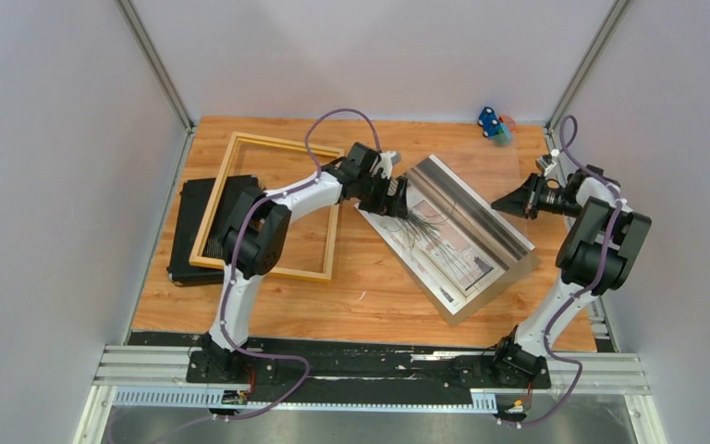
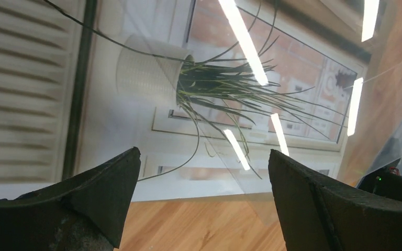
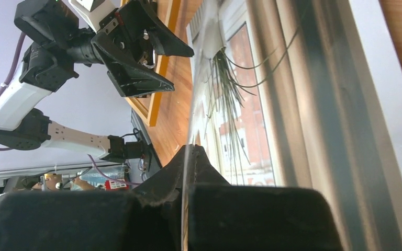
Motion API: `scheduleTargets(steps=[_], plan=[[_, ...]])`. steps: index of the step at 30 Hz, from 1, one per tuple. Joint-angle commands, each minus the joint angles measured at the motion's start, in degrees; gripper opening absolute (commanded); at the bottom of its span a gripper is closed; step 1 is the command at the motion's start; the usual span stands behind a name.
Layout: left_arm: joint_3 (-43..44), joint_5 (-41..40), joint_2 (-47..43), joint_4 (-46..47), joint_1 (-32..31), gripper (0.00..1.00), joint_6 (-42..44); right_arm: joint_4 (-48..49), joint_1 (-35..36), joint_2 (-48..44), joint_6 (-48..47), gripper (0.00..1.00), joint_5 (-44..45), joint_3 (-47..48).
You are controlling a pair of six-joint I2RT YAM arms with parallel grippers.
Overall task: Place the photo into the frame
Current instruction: Pick up the photo frame item at the center of the board.
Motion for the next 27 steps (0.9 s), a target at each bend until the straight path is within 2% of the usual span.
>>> scheduleTargets(steps=[1,9,15,23,27], plan=[[1.29,-0.48,-8.16,-1.99,1.8,1.0,5.24,0.68,-0.33,-4.62,1.71,0.0,-6.08,-0.52],[-0.1,-0.58,-16.74,-6.69,7.99,1.0,10.04,1.93,-0.22,-9.87,5.92,0.0,-9.76,-0.34],[-1.11,-4.43,-23.74,-12.55,15.52,1.0,11.5,4.71,1.02,-13.17,9.85,0.0,-11.02,-1.37],[-2.48,-19.69,-30.28,-23.64,26.83,1.0,21.23,14.11,5.05,-18.55,20.88,0.0,-11.02,-2.67],[-0.89,-23.92,-29.3,-27.7,33.09,0.99,26.99,19.95,9.51,-21.66,27.09,0.0,-10.21,-3.98]])
